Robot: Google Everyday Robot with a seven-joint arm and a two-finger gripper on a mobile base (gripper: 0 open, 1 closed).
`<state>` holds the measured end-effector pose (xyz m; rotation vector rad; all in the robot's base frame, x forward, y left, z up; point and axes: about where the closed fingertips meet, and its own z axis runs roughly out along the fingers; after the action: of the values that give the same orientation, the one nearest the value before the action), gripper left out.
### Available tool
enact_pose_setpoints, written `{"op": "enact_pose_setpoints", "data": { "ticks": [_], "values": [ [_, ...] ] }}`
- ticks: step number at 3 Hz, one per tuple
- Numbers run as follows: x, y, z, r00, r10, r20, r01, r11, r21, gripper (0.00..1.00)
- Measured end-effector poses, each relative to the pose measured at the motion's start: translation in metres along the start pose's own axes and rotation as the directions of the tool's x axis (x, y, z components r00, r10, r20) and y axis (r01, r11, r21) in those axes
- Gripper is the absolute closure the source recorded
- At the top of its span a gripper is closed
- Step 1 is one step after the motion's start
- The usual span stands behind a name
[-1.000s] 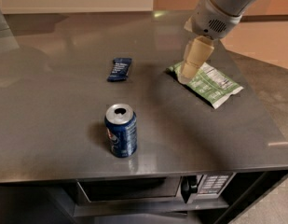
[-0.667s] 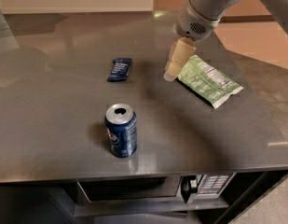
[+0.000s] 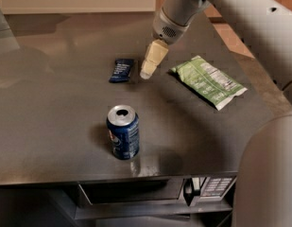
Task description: Move rxbar blueberry near pepsi can
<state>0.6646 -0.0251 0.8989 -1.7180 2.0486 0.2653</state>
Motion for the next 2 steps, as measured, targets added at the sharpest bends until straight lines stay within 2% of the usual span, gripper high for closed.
{"op": "enact_pose_setpoints", "data": {
  "ticks": [2],
  "values": [
    [-0.033, -0.007, 0.056, 1.0, -0.006, -0.018, 0.005, 0.9988, -0.05, 0.0]
  ]
}}
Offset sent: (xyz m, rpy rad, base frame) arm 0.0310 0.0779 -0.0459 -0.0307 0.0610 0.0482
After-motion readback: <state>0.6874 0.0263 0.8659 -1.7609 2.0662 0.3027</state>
